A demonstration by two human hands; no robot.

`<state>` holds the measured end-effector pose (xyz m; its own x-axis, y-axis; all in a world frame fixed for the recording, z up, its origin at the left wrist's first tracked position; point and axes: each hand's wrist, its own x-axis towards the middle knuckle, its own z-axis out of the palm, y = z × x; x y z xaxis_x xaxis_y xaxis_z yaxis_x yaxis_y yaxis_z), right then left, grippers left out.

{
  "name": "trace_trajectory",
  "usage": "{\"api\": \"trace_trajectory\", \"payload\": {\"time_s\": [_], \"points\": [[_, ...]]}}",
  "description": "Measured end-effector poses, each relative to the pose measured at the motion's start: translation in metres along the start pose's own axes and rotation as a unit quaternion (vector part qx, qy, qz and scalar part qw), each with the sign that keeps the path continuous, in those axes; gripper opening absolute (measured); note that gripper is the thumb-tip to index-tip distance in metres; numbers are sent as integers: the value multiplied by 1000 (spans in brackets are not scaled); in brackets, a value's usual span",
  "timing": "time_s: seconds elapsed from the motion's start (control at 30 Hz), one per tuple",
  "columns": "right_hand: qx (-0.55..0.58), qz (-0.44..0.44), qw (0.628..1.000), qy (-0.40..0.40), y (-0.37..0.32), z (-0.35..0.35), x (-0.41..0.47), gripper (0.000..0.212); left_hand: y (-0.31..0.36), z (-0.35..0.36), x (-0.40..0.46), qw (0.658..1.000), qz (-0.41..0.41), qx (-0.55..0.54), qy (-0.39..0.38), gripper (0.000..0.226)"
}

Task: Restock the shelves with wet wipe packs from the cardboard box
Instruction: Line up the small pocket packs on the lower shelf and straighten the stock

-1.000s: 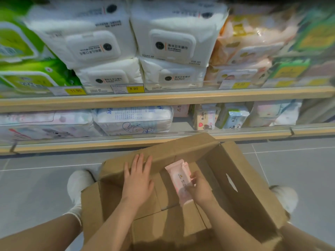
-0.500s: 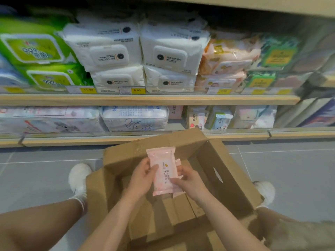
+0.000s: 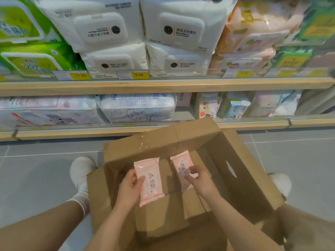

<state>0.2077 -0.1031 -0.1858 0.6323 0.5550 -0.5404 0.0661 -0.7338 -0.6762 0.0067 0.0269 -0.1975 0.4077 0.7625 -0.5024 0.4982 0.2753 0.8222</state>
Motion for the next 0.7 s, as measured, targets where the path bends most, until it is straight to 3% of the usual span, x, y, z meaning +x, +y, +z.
{"api": "trace_trajectory", "payload": {"time_s": [0.17, 0.27, 0.47, 0.6, 0.7], "points": [[-36, 42, 998, 21, 11, 7, 33, 45, -18, 8, 14, 1000, -30, 5, -4, 12], [-108, 73, 991, -8, 10, 13, 52, 60, -26, 11, 21, 999, -49, 10, -6, 15], [-128, 102, 986, 3, 30, 22, 76, 39, -28, 17, 27, 998, -49, 34, -10, 21], [-82, 115, 990, 8, 38, 17, 75, 33, -19, 17, 26, 998, -27, 54, -15, 19], [-44, 75, 996, 21, 34, 2, 64, 20, -3, 18, 22, 997, -1, 70, -17, 19]]}}
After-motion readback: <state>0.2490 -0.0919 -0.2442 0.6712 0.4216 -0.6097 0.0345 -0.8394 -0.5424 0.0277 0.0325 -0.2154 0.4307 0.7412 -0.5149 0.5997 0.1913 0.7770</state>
